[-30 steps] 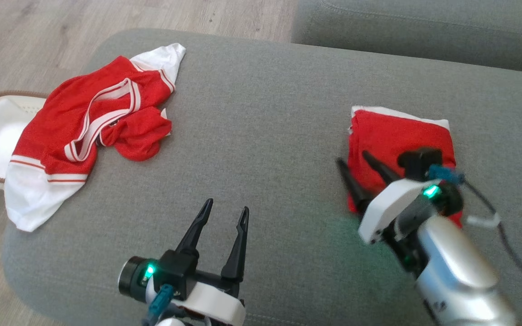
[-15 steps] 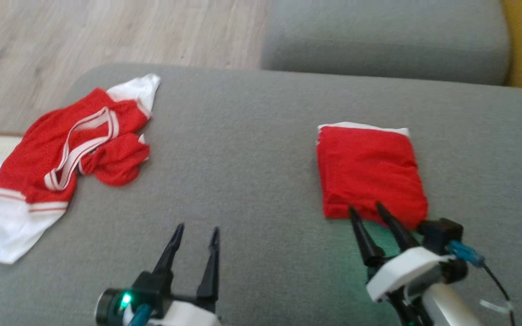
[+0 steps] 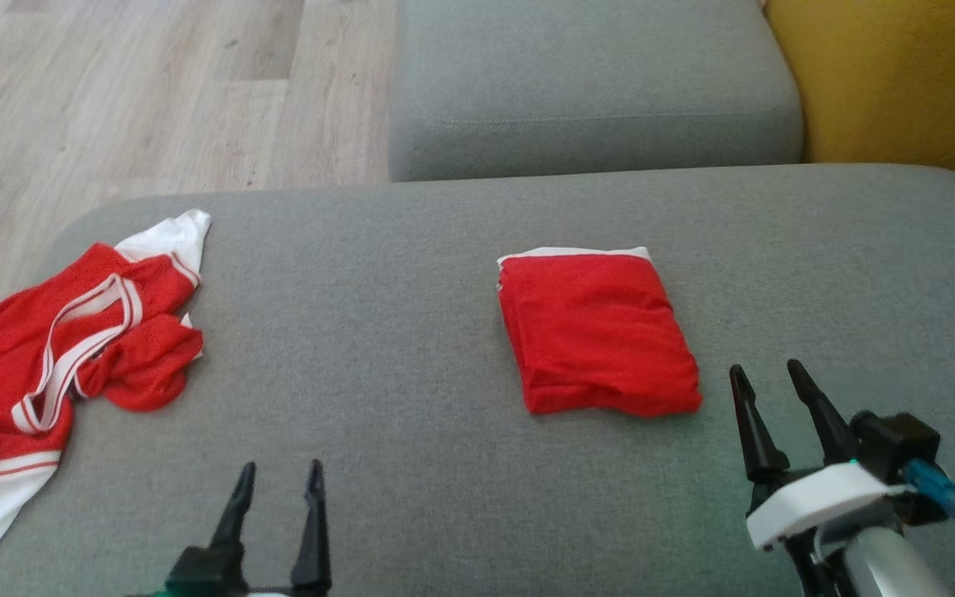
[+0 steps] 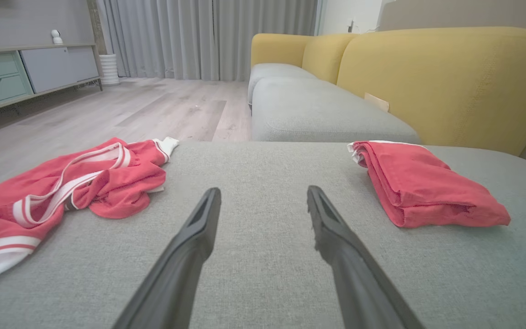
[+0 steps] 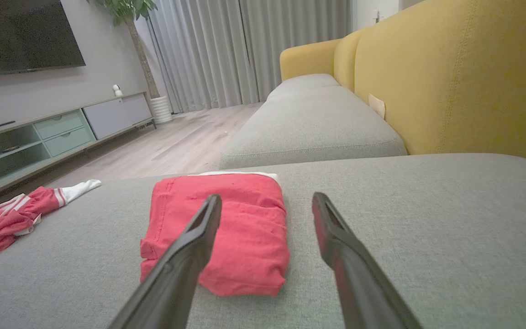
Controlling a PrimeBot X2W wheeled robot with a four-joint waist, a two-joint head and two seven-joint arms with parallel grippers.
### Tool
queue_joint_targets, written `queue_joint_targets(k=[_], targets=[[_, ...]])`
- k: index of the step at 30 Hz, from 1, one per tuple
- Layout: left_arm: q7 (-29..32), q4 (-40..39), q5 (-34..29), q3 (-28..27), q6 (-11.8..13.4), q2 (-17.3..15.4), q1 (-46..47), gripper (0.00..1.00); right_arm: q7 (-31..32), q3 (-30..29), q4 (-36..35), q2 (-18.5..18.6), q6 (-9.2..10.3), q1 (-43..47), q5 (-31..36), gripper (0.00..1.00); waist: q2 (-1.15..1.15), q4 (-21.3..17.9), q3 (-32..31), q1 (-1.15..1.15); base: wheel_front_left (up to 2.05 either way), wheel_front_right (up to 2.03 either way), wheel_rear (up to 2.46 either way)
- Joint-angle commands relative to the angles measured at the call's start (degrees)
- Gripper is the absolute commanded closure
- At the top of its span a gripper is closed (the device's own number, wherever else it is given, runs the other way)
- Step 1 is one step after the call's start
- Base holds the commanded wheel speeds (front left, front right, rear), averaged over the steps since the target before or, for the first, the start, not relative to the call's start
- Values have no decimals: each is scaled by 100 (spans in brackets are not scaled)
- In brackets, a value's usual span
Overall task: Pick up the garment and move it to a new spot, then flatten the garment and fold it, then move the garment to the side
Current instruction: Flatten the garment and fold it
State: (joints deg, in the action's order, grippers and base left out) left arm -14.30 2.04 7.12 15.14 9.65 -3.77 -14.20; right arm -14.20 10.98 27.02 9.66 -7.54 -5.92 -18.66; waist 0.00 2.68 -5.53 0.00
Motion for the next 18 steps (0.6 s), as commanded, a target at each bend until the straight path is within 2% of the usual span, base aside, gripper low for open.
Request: queue_joint_targets(k=[1,9,18], targets=[[-70,-236,-53,-237,44,-8,192,0,-66,95,-229,51,5,-72,13,0,0,-41,-25,0,0,0,0],[-70,-566,-183,-482,22,22,-130,0,-78,-40,-918,-49,5,511,6,0,0,-112,-66,0,0,0,0],[-70,-708,-301,-567,-28,53,-185,0,-79,13,-1002,-111,5,795,94,0,0,-96,-108,0,0,0,0]])
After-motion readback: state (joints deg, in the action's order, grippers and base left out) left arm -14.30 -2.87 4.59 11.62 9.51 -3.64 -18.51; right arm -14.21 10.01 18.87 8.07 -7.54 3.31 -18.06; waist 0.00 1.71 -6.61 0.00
